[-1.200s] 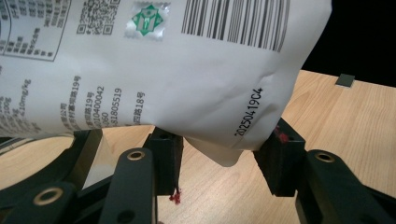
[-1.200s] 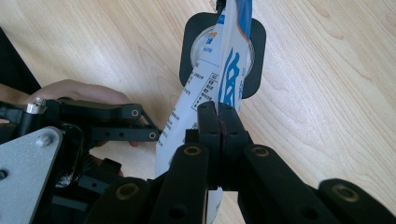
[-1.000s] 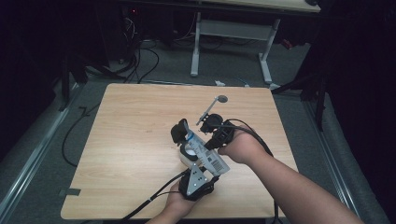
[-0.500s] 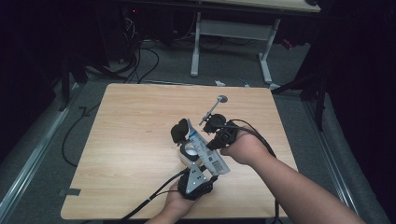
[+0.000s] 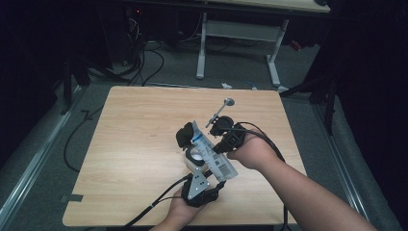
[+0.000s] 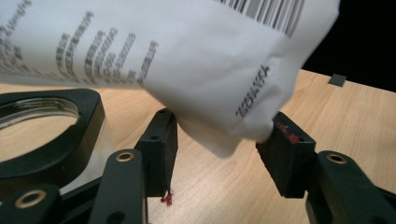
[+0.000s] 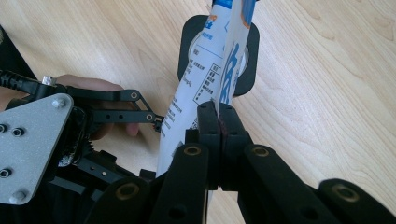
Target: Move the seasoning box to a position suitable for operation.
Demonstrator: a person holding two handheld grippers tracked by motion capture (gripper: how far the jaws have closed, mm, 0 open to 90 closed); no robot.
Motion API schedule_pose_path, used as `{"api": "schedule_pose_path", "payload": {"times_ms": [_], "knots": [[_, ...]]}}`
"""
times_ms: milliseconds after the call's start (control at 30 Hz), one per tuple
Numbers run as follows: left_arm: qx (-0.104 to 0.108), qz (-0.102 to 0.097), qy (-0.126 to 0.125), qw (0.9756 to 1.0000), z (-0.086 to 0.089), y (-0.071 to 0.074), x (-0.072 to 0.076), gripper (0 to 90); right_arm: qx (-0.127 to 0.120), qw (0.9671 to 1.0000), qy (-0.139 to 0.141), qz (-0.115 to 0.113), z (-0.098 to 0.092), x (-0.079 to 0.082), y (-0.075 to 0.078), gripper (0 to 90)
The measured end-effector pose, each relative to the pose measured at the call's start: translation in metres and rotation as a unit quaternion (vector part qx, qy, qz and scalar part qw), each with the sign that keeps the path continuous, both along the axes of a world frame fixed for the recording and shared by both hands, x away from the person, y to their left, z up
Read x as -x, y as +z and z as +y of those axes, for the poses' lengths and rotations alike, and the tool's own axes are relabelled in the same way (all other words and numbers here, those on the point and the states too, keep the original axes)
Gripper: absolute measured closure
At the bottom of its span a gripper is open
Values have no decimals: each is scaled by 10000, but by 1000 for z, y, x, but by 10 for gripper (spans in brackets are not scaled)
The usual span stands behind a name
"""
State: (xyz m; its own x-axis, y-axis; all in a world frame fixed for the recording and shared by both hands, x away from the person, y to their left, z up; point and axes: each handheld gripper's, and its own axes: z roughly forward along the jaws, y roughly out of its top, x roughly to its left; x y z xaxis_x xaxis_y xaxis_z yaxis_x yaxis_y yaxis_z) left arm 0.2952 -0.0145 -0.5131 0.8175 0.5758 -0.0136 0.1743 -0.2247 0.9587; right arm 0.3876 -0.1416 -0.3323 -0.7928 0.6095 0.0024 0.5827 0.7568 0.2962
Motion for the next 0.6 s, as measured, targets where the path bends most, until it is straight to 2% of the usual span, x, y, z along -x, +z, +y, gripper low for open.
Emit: {"api": "schedule_pose_path", "payload": {"times_ms": [267,600], "knots": [[29,90,-29,10000,5,-4,2,464,-18,10000,-4,-53,-2,0,2,900],[65,115,34,9999,18,-5,3,458,-14,10000,-21,10,-1,-1,-1,900]]}}
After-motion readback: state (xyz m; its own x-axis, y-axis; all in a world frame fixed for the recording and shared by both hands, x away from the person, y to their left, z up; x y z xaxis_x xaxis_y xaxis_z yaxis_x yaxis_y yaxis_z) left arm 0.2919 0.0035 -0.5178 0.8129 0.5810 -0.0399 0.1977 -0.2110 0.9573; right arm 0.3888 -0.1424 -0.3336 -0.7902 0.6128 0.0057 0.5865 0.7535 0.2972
